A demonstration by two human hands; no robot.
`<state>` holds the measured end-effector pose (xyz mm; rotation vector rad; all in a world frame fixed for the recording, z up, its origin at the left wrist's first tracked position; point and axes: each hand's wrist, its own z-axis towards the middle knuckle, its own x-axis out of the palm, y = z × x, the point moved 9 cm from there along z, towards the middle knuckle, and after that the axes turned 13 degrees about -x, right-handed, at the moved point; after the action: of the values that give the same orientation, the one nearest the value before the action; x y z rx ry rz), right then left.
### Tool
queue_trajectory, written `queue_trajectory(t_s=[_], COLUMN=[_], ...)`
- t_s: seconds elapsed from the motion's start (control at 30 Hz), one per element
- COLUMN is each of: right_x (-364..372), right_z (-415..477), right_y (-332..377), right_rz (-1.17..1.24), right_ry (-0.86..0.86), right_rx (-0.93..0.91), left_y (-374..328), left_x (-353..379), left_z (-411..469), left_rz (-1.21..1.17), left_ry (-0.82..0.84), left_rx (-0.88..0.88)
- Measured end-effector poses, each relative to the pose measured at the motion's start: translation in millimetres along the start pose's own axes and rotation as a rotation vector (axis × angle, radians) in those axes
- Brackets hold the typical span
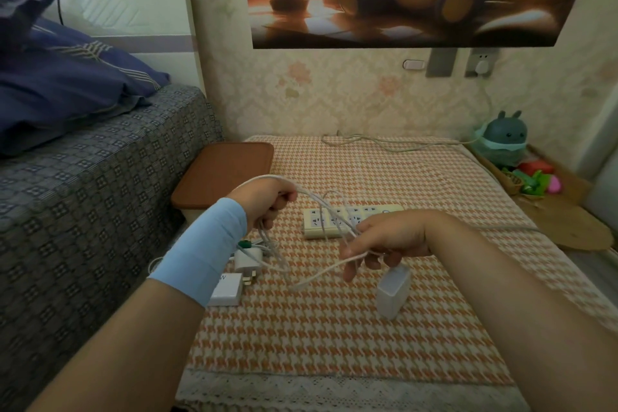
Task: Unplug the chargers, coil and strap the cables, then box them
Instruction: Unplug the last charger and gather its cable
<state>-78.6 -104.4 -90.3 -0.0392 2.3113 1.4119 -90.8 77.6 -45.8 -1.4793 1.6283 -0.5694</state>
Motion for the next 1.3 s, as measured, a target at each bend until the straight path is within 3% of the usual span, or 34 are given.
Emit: queue_trajectory(t_s=[0.17,0.23,0.3,0.37,0.43,0.53,0.6,0.77,1.0,1.1,1.3], right_x=[-5.6,-12.6,-25.7,-34.3,-34.8,-30.5,-26.1,-11.9,-17.7,-26.2,-22.9], right_z=[-1.5,-0.5,-2.2,-5.7,-8.7,-13.1,-14.2,-10.0,2.2,4.3,8.3], right_y=[-0.9,-1.7,-7.8,-12.4,-16.1,-17.3,-15.2,-11.9,-0.6,-1.7,1.8], right_rz=[0.120,0.158,0.144,0.086,0.100,0.165,0.202,0.153,-0.026,-0.032,0.130], right_ry=[-0.075,-0.175,-0.348,-0.439,-0.432,-0.365,-0.317,-0.175,-0.242,-0.411,-0.405], right_rx=[0.006,0.015,0.036,0.031,0.025,0.037,0.033,0.055,0.048,0.044,-0.049], left_y=[-4.0,-14.2,-20.2,-6.9,10.5,-8.5,-18.9,-12.3,-27.9,-26.9,-31.4], left_x=[-7.6,-12.9,-6.9,15.2,45.2,90.8,107.3,105.7,80.9,69.9,54.0], left_z=[2.2,-2.7,-4.5,4.9,17.5,-9.4,-26.8,-24.3,-24.7,-20.1,-19.4], left_rz=[-0.011,0.174,0.589,1.045,1.238,1.253,1.183,1.044,1.145,1.028,0.833], left_ry=[-0.290,-0.492,-0.673,-0.661,-0.456,-0.301,-0.220,-0.032,-0.330,-0.354,-0.420], left_rx=[-0.049,0.045,0.155,0.119,0.138,0.519,0.615,0.400,0.366,0.346,0.348])
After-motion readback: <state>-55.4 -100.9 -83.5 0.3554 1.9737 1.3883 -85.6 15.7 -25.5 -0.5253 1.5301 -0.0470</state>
